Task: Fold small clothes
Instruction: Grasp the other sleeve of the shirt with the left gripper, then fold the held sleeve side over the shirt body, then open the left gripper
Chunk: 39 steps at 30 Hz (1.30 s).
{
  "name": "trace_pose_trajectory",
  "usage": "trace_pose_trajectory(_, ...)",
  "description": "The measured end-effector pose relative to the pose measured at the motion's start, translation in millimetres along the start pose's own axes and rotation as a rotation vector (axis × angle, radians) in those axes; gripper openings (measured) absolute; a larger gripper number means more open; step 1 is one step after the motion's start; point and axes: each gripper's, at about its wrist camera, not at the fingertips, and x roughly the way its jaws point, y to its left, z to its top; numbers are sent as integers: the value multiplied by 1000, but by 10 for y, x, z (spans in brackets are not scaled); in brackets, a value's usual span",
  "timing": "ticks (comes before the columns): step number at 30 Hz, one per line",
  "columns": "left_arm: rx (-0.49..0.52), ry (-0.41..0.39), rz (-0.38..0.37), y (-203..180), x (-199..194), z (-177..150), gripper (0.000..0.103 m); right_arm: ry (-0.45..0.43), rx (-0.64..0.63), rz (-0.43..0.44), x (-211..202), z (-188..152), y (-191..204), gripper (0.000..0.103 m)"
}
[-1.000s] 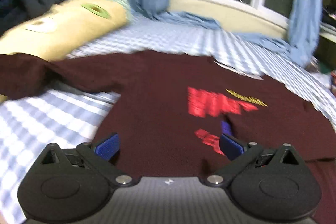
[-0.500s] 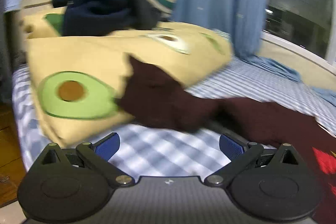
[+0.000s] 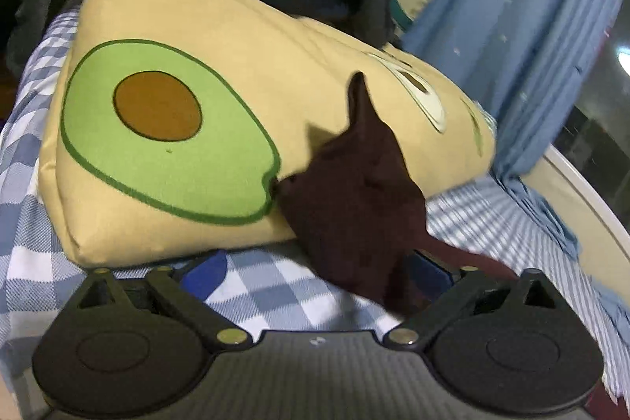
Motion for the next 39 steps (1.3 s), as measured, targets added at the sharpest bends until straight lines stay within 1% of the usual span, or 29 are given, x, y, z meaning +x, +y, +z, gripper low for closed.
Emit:
trace_pose_trajectory(1,-18,-8,13,-18,28,-3,92,3,7,-5,18,-20,-6,103)
trace_pose_trajectory(2,-37,-17,22,-20,38,-15,87,2,15,-11,30,-38,-13,103)
trace_pose_trajectory(3,-46,-21,20,-22,58,-31,78,0,24,-20,42,-57,-16,103)
trace_pose_trajectory(4,-44,-20,7,-36,78,-41,72,-1,30,-32,52,-72,-15,102)
trace_pose_trajectory(5,-28,-15,-11,-77,102,-48,59,-1,32,-47,72,-91,0,103)
trace_pose_trajectory(6,-10,-8,-26,-115,124,-50,54,0,26,-61,88,-109,14,103)
trace_pose_trajectory(7,5,1,-33,-155,144,-52,54,2,15,-68,103,-121,24,103)
trace_pose_trajectory(9,-1,0,-4,-205,196,-40,54,6,-7,-79,126,-139,57,103)
trace_pose_trajectory(12,-86,10,26,-152,288,-18,54,11,-21,-82,139,-146,74,103)
trace_pose_trajectory(14,-138,5,26,-101,333,-13,54,11,-18,-78,139,-149,61,103)
trace_pose_trajectory(16,-145,-1,26,-96,338,-9,51,17,-17,-76,146,-153,50,103)
trace_pose_trajectory(17,-138,0,36,-99,340,-9,45,19,-17,-77,152,-157,53,103)
trace_pose_trajectory(18,-132,2,42,-98,347,-9,34,20,-19,-78,154,-160,54,103)
trace_pose_trajectory(19,-128,6,37,-95,350,-9,33,23,-22,-79,160,-160,57,103)
trace_pose_trajectory(21,-129,6,24,-101,328,3,22,26,-25,-81,169,-162,61,103)
trace_pose_trajectory(23,-124,2,10,-128,275,41,15,27,-27,-81,176,-163,67,103)
trace_pose_trajectory(26,-118,-37,-43,-184,124,115,12,24,-25,-79,176,-164,69,103)
trace_pose_trajectory(27,-99,-60,-62,-232,78,166,12,24,-24,-78,179,-164,71,103)
trace_pose_trajectory(31,45,-200,-109,-550,-130,462,12,25,-23,-78,184,-166,74,103)
trace_pose_trajectory(34,130,-268,-127,-822,-243,706,12,21,-21,-74,181,-171,66,103)
trace_pose_trajectory(37,161,-298,-163,-1051,-327,823,12,16,-14,-70,176,-178,55,103)
trace_pose_trajectory(39,196,-309,-197,-1236,-444,799,12,13,-9,-66,174,-182,47,103)
